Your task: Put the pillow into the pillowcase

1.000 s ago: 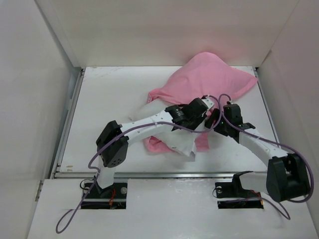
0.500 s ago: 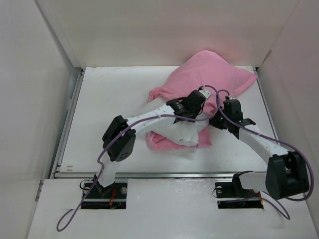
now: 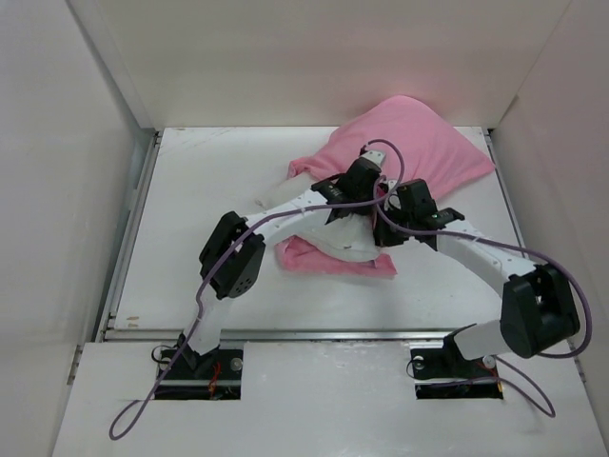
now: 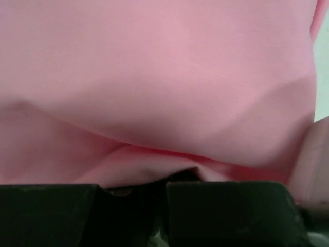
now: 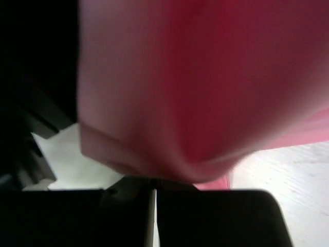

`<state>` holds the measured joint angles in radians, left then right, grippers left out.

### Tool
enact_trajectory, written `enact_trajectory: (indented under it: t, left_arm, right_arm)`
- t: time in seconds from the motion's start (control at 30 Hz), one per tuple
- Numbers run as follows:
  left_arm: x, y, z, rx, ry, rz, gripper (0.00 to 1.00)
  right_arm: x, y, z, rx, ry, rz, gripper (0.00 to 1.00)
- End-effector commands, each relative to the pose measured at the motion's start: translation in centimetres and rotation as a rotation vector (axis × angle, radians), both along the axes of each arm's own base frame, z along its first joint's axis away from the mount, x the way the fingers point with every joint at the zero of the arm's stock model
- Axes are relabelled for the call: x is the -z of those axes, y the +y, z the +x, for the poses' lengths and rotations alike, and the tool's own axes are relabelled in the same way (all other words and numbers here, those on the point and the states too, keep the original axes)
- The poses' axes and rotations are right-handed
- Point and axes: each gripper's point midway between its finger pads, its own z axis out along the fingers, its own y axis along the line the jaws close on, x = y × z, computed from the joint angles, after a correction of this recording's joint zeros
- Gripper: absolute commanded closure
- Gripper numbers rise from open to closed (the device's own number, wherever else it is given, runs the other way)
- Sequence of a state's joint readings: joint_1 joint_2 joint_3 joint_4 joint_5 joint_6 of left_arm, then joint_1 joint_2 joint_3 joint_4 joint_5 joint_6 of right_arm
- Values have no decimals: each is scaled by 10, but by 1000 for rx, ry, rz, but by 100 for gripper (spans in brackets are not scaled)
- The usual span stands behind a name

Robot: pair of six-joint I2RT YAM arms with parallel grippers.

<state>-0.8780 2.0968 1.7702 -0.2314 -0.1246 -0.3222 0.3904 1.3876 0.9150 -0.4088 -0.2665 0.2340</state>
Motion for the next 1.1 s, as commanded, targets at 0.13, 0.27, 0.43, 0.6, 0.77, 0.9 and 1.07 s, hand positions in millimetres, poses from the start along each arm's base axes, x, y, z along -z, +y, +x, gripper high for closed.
enact_trajectory:
  t: [0.13,0.27,0.43,0.6,0.77,0.9,1.07]
  left_arm:
    - [-12,6,-8,-10,-50,-80,78]
    - [-68,51,-46,4,-116,-155,15]
    - [-112,105,-86,-6,-185,-205,0]
    - [-138,160,-113,-124,-207,-246,0]
    - [-119,245,-104,-502,-170,-200,0]
    - [-108,293,-101,-686,-150,-186,0]
    - [-108,325,-93,-750,-171,-240,0]
  right_arm:
    - [-30,25,-22,-143,-8,17,67]
    - [-97,8,-23,-84,-173,17,41]
    - [-162,-6,-27,-31,-348,49,16]
    - [-191,8,-9,-40,-412,85,13]
    - [-182,66,5,-172,-386,3,13]
    - [-162,142,0,-332,-361,-30,9]
    - [-102,189,37,-299,-357,-251,6]
